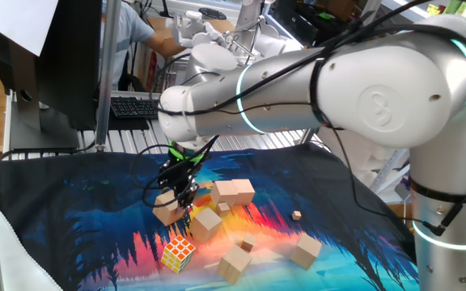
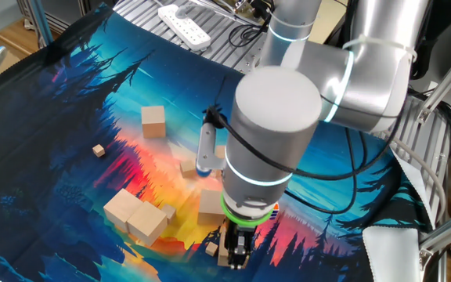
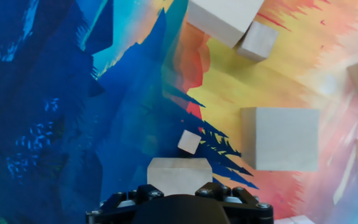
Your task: Stack the blocks into a pyramid shape
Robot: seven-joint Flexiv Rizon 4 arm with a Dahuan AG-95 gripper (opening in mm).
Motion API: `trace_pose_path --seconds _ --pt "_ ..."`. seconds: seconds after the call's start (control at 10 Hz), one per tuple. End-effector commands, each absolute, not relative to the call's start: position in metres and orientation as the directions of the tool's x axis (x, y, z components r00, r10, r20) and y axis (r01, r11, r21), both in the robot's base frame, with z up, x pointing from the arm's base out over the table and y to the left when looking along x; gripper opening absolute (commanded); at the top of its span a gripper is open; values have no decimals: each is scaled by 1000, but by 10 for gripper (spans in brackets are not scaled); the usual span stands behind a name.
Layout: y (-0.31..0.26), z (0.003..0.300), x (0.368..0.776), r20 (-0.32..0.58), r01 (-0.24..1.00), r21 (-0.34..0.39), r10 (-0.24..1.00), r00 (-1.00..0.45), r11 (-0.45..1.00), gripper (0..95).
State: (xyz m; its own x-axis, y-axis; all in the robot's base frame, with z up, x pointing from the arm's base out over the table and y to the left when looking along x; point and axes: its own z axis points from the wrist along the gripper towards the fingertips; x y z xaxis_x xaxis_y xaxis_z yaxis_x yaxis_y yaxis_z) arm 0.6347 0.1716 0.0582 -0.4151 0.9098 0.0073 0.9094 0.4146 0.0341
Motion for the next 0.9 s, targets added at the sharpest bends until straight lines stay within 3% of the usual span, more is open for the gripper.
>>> trace_pose_path --seconds 0.1,0.5,0.9 --pt "160 73 651 11 939 29 940 -342 341 0" --pt "125 86 673 -10 957 26 957 -290 290 0" --pt "94 76 672 -21 982 29 982 -186 187 0"
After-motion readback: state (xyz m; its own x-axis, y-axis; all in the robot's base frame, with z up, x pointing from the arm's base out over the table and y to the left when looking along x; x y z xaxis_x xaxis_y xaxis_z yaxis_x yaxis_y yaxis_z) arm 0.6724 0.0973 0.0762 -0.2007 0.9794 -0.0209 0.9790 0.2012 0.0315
